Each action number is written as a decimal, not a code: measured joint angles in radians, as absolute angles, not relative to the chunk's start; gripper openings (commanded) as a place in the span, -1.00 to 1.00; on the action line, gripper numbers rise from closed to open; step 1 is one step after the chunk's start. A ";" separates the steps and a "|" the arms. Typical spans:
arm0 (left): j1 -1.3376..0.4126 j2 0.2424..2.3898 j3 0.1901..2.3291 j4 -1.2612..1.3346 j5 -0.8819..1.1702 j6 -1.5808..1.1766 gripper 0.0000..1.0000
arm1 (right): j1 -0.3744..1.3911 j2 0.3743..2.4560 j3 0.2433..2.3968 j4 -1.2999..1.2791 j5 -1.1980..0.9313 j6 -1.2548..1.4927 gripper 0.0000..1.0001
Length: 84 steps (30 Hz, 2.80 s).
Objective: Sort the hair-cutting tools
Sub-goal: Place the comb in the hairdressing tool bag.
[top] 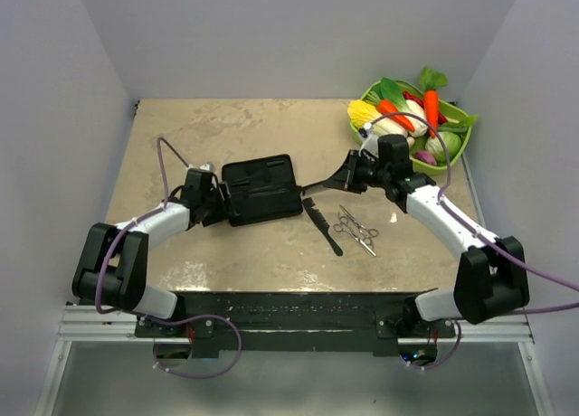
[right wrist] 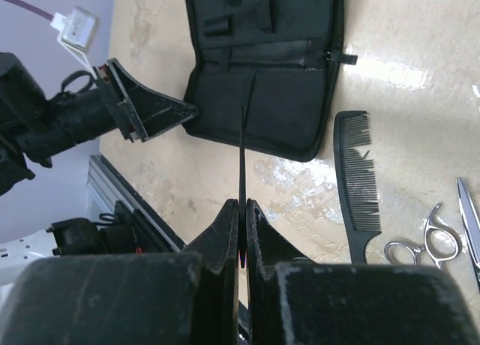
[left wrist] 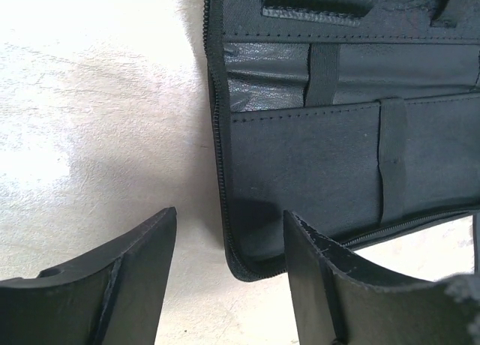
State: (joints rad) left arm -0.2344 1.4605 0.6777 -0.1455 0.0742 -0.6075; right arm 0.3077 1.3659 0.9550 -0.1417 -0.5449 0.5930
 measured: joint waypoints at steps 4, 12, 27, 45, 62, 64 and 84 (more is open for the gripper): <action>-0.234 1.475 0.690 -0.154 0.073 -0.607 0.15 | 0.308 1.464 1.011 -0.197 -0.578 0.548 -1.00; -0.234 1.557 0.780 -0.216 0.062 -0.607 -0.01 | 0.308 1.580 1.085 -0.267 -0.641 0.453 -1.00; -0.234 1.635 0.867 -0.300 0.056 -0.577 -0.13 | 0.308 1.683 1.176 -0.290 -0.668 0.431 -1.00; -0.311 1.708 0.987 -0.453 -0.062 -0.537 0.04 | 0.308 1.733 1.280 -0.351 -0.664 0.413 -1.00; -0.318 1.648 0.926 -0.499 -0.101 -0.543 0.04 | 0.308 1.733 1.222 -0.352 -0.672 0.402 -1.00; -0.320 1.645 0.923 -0.498 -0.104 -0.546 0.04 | 0.308 1.733 1.222 -0.351 -0.672 0.402 -1.00; -0.323 1.651 0.930 -0.507 -0.109 -0.549 0.05 | 0.315 1.784 1.174 -0.241 -0.670 0.457 -1.00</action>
